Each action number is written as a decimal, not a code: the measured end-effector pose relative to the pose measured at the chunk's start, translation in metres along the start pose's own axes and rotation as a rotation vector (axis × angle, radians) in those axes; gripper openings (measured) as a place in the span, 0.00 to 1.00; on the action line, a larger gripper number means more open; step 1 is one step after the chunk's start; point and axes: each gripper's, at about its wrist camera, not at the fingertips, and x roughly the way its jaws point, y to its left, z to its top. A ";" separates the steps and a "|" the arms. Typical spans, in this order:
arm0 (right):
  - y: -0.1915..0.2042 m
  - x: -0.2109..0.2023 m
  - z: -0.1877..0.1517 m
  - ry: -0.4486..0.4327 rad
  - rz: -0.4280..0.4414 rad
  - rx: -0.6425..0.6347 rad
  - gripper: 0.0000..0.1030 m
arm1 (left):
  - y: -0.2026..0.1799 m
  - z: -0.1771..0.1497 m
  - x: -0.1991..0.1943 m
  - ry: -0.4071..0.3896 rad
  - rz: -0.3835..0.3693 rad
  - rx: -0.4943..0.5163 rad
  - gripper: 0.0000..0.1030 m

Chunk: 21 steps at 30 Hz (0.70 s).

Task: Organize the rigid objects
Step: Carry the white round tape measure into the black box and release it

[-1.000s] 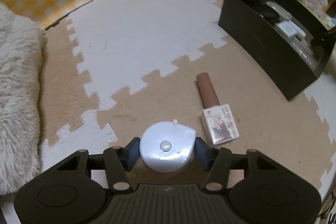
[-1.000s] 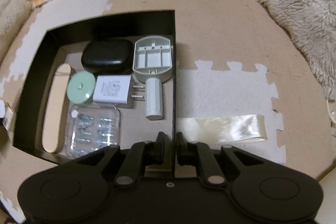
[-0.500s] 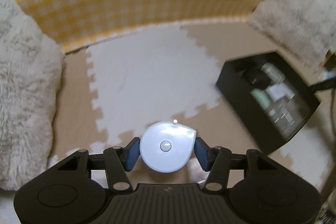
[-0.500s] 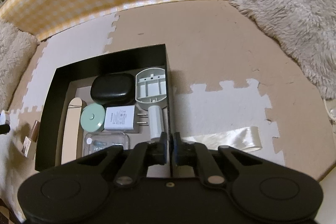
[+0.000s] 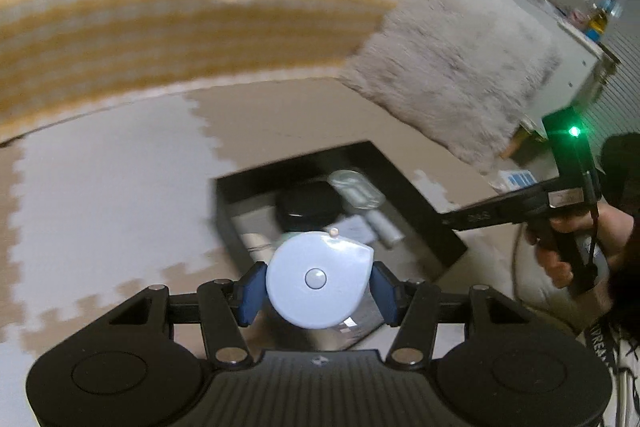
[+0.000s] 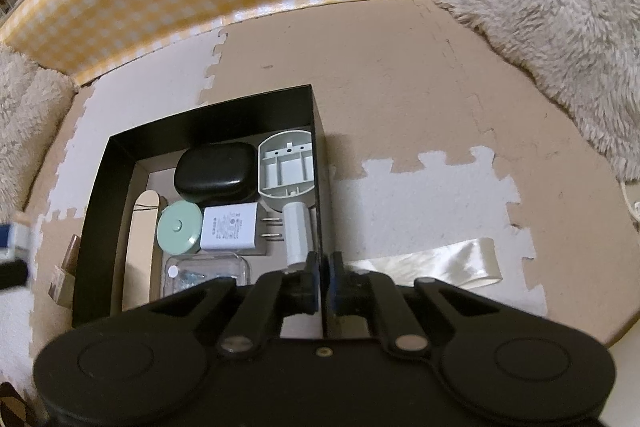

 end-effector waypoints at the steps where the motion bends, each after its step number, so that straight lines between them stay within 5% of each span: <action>1: -0.001 0.000 0.000 -0.002 0.002 0.005 0.06 | -0.007 0.003 0.011 0.014 -0.006 0.008 0.55; 21: -0.008 0.004 0.001 0.009 0.030 0.080 0.08 | -0.071 0.012 0.131 0.164 -0.067 0.051 0.55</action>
